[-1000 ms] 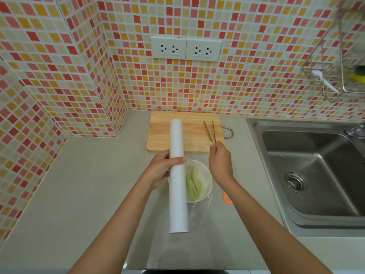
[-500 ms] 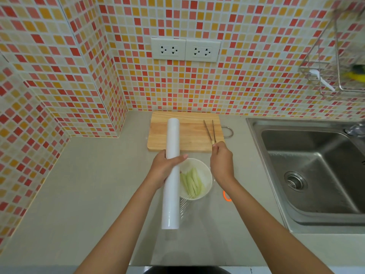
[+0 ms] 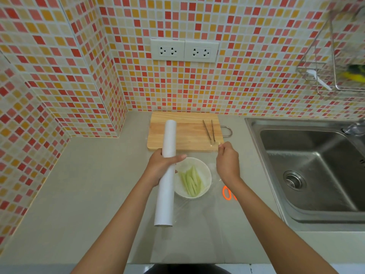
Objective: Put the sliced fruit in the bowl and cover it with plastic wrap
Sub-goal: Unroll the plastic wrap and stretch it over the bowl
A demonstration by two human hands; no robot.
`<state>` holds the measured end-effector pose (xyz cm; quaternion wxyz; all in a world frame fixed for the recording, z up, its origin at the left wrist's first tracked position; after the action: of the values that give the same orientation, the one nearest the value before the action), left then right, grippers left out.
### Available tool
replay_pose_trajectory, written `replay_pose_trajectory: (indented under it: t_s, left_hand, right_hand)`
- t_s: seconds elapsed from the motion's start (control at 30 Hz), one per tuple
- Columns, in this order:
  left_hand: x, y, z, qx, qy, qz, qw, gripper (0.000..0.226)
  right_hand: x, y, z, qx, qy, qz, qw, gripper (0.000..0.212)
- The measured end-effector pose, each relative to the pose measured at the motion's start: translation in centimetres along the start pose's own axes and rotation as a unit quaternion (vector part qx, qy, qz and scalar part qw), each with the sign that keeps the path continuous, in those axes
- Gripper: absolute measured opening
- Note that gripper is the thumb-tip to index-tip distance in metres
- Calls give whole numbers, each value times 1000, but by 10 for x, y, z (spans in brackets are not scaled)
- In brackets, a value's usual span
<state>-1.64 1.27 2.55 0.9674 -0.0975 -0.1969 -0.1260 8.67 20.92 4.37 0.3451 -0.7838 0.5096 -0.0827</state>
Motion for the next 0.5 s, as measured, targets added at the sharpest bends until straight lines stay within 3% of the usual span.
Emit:
replay_pose_trajectory:
  t_s: [0.13, 0.23, 0.33, 0.5]
  left_hand:
    - [-5, -9, -4, -17, 36, 27, 999, 38]
    - [-10, -14, -10, -23, 15, 27, 999, 30]
    - [-8, -13, -12, -2, -13, 24, 1000, 32]
    - [-9, -15, -18, -48, 26, 36, 998, 46]
  right_hand:
    - [-3, -2, 8, 15, 4, -3, 1000, 27]
    - [-3, -2, 18, 28, 12, -6, 1000, 27]
    - [1, 0, 22, 33, 15, -12, 999, 27]
    - [4, 6, 25, 35, 21, -23, 999, 26]
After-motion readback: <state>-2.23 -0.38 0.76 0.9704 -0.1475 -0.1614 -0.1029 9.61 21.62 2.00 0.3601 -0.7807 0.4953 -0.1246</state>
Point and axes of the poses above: each hand's wrist, its own x-axis away from the middle knuckle, its own y-axis out of the palm, z = x × y, the point moved 4 cm from there along -x, towards the middle knuckle, and after that the axes turned 14 degrees about z, right-handed, at the moved point
